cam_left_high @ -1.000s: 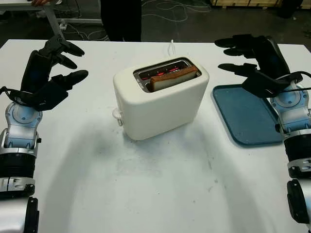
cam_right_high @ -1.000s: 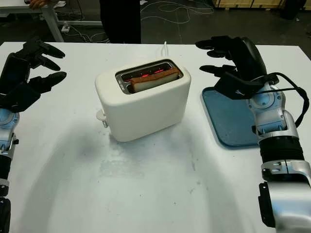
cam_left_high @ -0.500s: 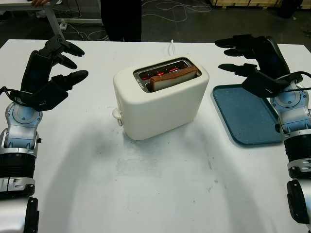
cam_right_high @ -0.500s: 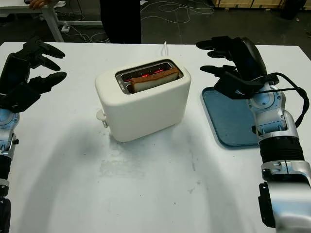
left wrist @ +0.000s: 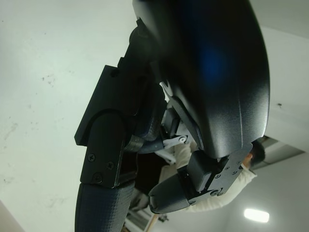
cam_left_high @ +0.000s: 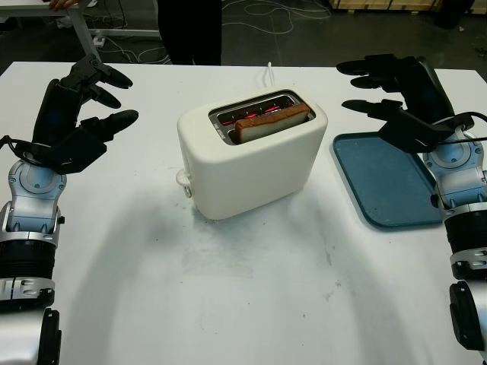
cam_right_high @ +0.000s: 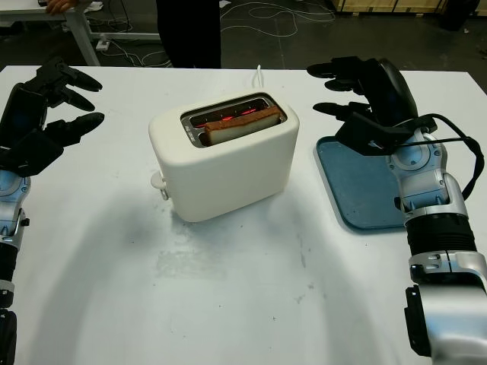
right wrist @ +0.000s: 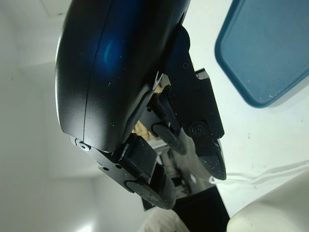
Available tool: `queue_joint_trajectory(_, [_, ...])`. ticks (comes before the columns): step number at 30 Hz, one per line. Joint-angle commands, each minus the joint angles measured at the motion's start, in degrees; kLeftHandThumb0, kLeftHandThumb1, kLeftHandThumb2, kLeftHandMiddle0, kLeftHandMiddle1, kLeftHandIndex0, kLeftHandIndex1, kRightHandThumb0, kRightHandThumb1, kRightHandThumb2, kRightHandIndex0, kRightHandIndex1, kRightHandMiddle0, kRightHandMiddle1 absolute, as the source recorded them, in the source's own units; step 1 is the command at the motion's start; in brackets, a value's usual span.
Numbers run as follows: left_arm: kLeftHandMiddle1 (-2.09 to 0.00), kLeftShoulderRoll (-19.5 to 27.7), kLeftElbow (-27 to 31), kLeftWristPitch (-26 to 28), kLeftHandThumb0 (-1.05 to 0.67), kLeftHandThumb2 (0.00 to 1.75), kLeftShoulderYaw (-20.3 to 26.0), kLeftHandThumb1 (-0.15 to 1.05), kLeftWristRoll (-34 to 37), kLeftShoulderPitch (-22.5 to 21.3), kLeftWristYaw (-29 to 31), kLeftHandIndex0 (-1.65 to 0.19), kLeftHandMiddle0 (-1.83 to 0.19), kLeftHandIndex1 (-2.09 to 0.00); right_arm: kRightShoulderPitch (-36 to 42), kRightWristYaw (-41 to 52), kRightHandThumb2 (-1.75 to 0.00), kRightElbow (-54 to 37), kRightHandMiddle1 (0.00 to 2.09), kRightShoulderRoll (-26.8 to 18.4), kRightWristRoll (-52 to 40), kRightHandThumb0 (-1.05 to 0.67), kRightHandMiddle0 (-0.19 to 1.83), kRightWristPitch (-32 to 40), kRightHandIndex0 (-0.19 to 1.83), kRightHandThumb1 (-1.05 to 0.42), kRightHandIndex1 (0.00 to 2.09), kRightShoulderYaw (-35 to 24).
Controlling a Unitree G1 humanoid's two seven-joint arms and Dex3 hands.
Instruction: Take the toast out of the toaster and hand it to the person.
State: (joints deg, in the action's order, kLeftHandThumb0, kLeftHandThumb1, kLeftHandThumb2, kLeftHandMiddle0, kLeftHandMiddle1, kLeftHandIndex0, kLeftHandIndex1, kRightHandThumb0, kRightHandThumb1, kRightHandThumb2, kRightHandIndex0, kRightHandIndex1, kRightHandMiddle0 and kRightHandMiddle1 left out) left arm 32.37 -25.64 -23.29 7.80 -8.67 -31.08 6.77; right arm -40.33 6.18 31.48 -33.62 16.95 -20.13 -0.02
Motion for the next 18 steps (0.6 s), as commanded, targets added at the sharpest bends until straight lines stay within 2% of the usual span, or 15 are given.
queue_joint_trajectory(1, [-1.35,0.17,-0.25,-0.61,-0.99,0.2,0.19,0.92,0.62,-0.39,0.15,-0.32,-0.43,-1.25,0.15,-0.51,0.0,-0.19,0.0,-0.77,0.35,-0.22,0.85,-0.45,0.95,-0.78,0.01,-0.08])
queue_joint_trajectory(18, [-1.35,0.08,0.1,-0.2,-0.99,0.22,0.25,0.92,0.23,-0.23,-0.44,-0.31,-0.43,-1.26,-0.04,0.62,0.0,0.07,0.0,-0.67,-0.58,-0.21,0.85,0.02,0.94,-0.78,0.0,-0.32])
